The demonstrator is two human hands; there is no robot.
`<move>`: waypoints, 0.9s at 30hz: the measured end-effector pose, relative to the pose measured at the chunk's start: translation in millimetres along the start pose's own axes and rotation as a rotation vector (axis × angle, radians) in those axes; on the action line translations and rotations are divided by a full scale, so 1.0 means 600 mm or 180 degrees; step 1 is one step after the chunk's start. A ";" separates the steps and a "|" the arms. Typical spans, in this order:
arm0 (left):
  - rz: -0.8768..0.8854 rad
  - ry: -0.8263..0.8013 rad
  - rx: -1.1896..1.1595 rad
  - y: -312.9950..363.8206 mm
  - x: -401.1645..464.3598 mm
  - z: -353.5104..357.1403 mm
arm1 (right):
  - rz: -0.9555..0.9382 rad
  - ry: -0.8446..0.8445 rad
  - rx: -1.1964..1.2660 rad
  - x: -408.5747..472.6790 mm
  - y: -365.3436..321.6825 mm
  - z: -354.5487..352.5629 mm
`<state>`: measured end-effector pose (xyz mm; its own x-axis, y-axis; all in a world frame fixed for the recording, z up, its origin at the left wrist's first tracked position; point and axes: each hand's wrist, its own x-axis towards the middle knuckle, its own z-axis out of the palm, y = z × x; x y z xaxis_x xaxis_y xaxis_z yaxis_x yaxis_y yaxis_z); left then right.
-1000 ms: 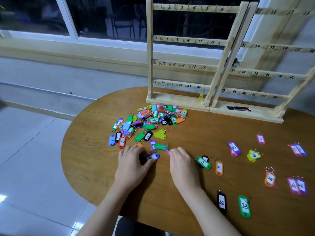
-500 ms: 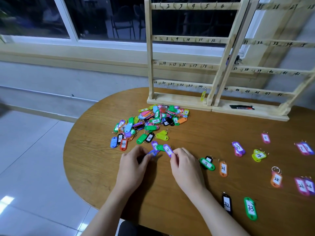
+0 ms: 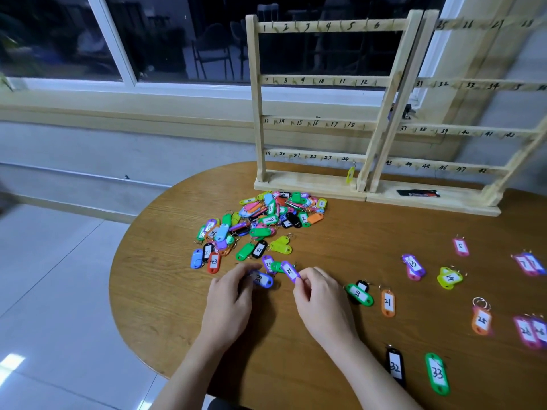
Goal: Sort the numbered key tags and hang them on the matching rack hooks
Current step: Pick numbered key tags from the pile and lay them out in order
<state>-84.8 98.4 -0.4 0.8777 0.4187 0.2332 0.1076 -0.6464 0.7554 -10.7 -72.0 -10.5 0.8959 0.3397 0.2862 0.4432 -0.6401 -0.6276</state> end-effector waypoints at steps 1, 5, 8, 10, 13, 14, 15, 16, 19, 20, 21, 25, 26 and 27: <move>0.0020 0.0005 -0.0047 -0.002 0.000 0.001 | -0.0024 0.0026 0.0042 0.000 0.001 0.000; 0.0002 0.0054 -0.0257 -0.011 0.000 0.004 | -0.0078 0.0071 0.0135 0.000 0.003 -0.002; 0.0031 0.0086 -0.0280 -0.009 -0.001 0.002 | -0.0069 0.0048 0.0209 -0.002 0.002 -0.004; 0.0055 0.0080 -0.0329 -0.004 -0.002 0.000 | -0.0020 0.0030 0.0368 -0.002 0.002 -0.006; 0.0002 0.0022 -0.0392 0.002 -0.004 -0.004 | 0.0250 0.0101 0.0879 -0.007 -0.001 -0.016; -0.0034 0.0009 -0.0442 0.003 -0.006 -0.005 | 0.0354 0.0154 0.1085 -0.013 -0.004 -0.020; -0.0063 -0.0001 -0.0501 0.004 -0.007 -0.007 | 0.0430 0.0203 0.1263 -0.021 -0.008 -0.027; -0.0072 -0.0007 -0.0558 0.006 -0.008 -0.008 | 0.0473 0.0240 0.1390 -0.030 -0.010 -0.034; 0.0010 -0.0012 -0.0632 0.011 -0.010 -0.011 | 0.0520 0.0222 0.1523 -0.064 -0.014 -0.064; 0.0042 -0.0021 -0.0618 0.011 -0.010 -0.011 | 0.0549 0.0220 0.1531 -0.075 -0.012 -0.075; 0.0068 -0.0028 -0.0600 0.011 -0.010 -0.011 | 0.0585 0.0232 0.1526 -0.085 -0.009 -0.087; 0.0130 -0.0057 -0.0503 0.002 -0.015 -0.009 | 0.0728 0.0292 0.1482 -0.131 0.002 -0.135; 0.0141 -0.0086 -0.0489 0.004 -0.017 -0.010 | 0.0753 0.0332 0.1444 -0.143 0.006 -0.147; 0.0143 -0.0115 -0.0483 0.006 -0.019 -0.010 | 0.0797 0.0372 0.1407 -0.155 0.011 -0.157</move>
<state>-97.1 95.2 3.6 0.8966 0.3665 0.2488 -0.0015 -0.5590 0.8291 -88.6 -172.6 26.8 0.9814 0.1179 0.1513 0.1825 -0.3311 -0.9258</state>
